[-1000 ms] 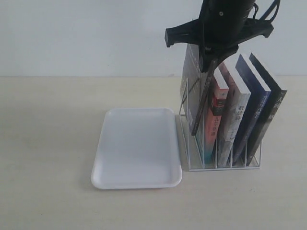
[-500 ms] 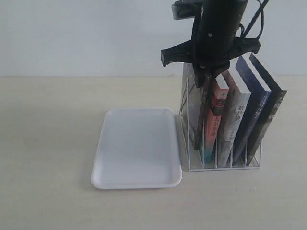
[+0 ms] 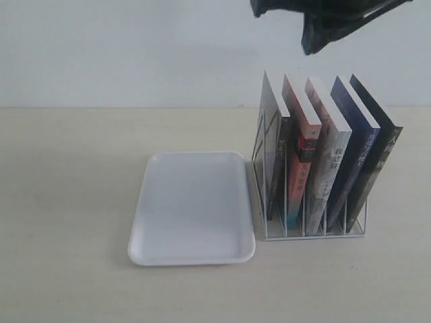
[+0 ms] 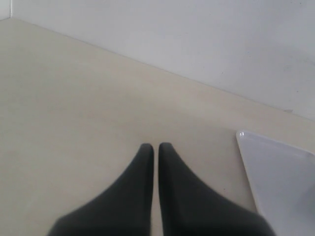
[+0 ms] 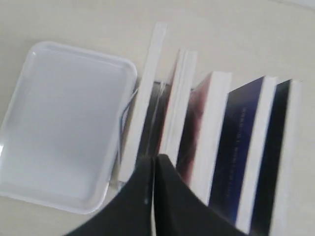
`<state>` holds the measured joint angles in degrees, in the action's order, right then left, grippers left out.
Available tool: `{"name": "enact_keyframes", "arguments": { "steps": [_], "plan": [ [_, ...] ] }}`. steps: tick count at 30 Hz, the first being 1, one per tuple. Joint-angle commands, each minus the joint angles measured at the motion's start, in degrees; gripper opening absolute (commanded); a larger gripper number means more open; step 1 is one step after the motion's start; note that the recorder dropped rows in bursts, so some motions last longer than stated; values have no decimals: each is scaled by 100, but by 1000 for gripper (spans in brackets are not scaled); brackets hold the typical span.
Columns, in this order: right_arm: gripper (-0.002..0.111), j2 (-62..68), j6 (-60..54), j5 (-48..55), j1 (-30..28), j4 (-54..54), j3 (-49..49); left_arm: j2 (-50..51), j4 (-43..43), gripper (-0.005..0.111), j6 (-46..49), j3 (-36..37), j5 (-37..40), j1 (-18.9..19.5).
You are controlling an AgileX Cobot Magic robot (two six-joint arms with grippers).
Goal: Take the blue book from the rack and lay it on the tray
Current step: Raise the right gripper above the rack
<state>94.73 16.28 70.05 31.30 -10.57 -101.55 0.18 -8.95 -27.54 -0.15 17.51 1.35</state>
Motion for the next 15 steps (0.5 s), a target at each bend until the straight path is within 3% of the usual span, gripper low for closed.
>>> {"name": "enact_keyframes", "arguments": {
  "steps": [1, 9, 15],
  "plan": [
    [0, -489, -139, -9, -304, -433, 79, -18, -3, 4, 25, 15, -74, 14],
    [0, -1322, -456, -9, -1442, -38, 1366, -18, -3, 4, 25, 15, -74, 14],
    [0, -1189, -791, -9, -1534, 796, 1492, -18, -3, 4, 25, 15, -74, 14]
  ]
}}
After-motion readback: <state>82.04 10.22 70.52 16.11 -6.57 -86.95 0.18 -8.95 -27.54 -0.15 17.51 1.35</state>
